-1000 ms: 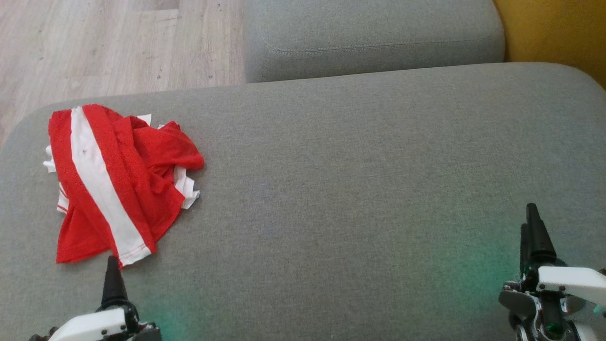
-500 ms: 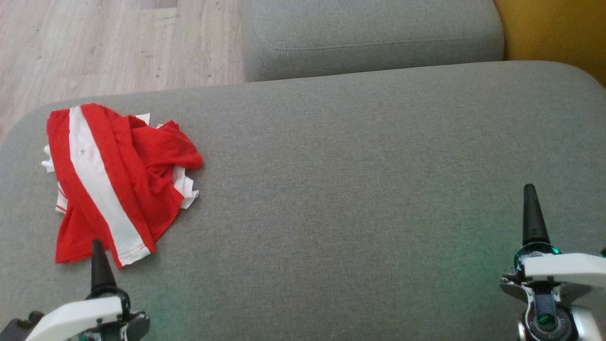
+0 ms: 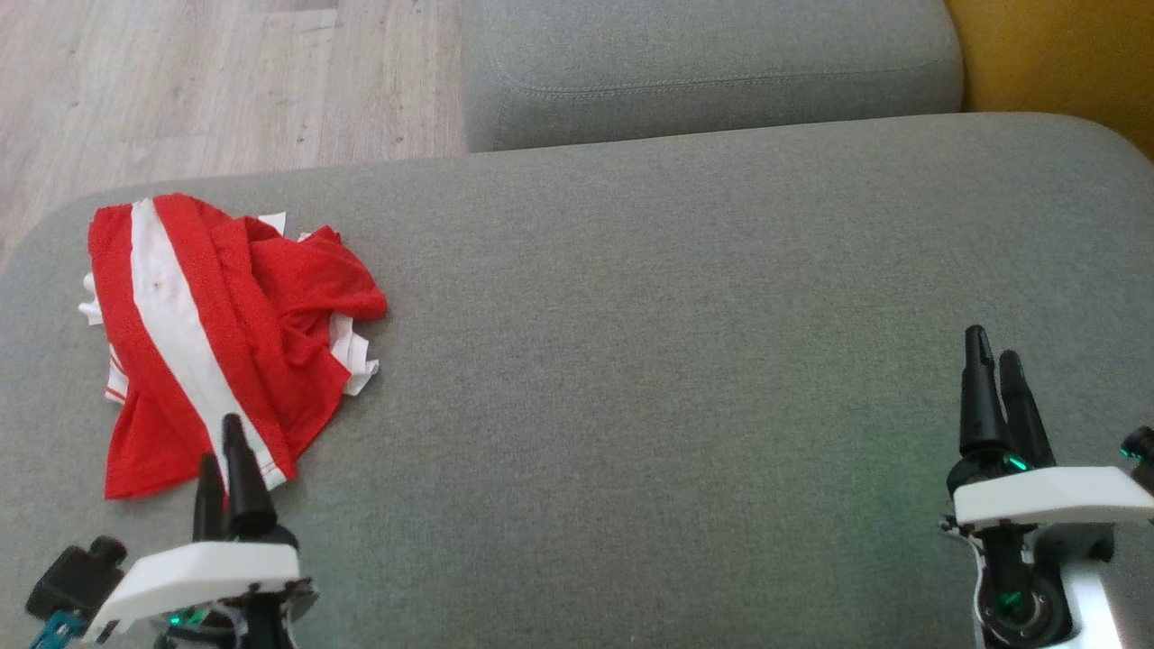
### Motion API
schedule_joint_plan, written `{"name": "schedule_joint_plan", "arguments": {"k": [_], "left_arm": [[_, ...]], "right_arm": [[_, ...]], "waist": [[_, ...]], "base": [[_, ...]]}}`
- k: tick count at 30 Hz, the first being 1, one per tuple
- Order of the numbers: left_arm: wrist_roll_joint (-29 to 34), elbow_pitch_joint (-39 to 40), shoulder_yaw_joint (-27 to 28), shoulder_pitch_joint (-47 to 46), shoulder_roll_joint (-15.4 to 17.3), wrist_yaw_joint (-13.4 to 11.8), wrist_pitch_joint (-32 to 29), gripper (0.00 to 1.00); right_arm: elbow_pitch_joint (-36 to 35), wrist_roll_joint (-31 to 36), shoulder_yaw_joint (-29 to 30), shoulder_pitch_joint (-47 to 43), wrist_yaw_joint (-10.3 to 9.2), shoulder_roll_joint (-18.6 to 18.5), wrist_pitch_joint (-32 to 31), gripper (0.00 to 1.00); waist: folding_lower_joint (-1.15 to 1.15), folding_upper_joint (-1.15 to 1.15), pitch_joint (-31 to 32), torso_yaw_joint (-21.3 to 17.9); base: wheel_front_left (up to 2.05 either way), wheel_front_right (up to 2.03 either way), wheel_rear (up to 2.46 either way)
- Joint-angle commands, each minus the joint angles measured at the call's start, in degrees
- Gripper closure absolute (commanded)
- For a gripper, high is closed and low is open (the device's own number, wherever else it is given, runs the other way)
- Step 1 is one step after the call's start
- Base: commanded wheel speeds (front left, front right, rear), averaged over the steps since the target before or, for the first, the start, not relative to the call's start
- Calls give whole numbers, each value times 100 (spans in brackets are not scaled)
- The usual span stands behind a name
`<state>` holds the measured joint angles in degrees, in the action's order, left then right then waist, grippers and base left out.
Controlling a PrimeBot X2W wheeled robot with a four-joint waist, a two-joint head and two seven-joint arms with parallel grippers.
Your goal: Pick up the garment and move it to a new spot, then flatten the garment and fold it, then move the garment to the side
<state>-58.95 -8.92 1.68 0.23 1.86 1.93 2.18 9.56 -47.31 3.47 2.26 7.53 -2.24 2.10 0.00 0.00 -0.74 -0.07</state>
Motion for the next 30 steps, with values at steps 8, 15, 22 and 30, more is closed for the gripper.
{"name": "schedule_joint_plan", "arguments": {"k": [8,15,22,30], "left_arm": [[1157,361,-294,-282,63,-52,217,0],[1854,384,-554,-305,134,-105,334,0],[2505,376,-856,-343,286,-259,452,0],[3130,389,-1213,-414,461,-490,586,0]], "right_arm": [[-379,1027,-224,309,-2,-43,220,0],[-434,1708,-347,319,-2,-45,338,0],[-467,2381,-468,322,-3,-47,456,0],[-507,3136,-570,314,-3,-50,591,0]], "waist": [[0,0,-9,-13],[0,0,-25,-30],[0,0,-48,-46],[0,0,-79,-42]], "base": [[0,0,0],[0,0,0],[0,0,0],[0,0,0]]}}
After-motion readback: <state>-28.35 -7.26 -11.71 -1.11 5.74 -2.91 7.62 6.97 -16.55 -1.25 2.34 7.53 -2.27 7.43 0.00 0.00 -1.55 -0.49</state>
